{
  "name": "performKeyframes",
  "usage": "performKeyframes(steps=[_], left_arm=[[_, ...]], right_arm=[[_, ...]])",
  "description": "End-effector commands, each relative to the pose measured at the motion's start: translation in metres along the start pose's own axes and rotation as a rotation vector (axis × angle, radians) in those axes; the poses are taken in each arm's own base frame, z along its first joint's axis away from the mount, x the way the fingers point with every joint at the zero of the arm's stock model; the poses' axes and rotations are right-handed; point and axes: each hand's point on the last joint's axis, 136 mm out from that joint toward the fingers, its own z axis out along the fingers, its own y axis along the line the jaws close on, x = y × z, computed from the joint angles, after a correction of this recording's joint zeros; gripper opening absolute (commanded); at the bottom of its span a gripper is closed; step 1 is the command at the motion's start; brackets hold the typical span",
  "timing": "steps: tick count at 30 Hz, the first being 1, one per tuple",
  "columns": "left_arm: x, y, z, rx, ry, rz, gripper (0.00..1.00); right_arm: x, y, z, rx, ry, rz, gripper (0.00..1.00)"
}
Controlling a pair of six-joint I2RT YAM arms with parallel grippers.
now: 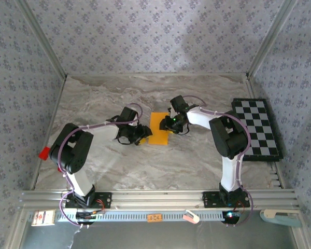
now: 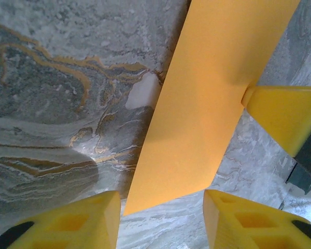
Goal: Fold a paper plane with a square sheet of paper (pick it up from the middle)
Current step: Third fold the triangle at the center of the table.
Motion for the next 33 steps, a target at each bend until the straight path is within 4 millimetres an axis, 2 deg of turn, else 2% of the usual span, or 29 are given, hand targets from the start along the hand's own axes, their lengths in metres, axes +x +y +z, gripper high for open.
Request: performKeyframes(steps=[1, 15, 28, 33], left_arm=[[0.003, -0.005, 0.004, 0.005, 0.032, 0.023, 0.44], [0.004, -0.005, 0.013, 0.002, 0.057, 0.026, 0.43], [0.008, -0.025, 0.013, 0.084, 0.100, 0.064, 0.37], [0.004, -0.021, 0.013, 0.067, 0.090, 0.062, 0.37]], right_arm=[[0.022, -0.036, 0.017, 0.106, 0.073, 0.061, 0.43], [0.021, -0.035, 0.016, 0.105, 0.070, 0.058, 0.43], [0.019, -0.036, 0.015, 0.107, 0.065, 0.058, 0.43], [0.019, -0.037, 0.014, 0.107, 0.065, 0.058, 0.43]])
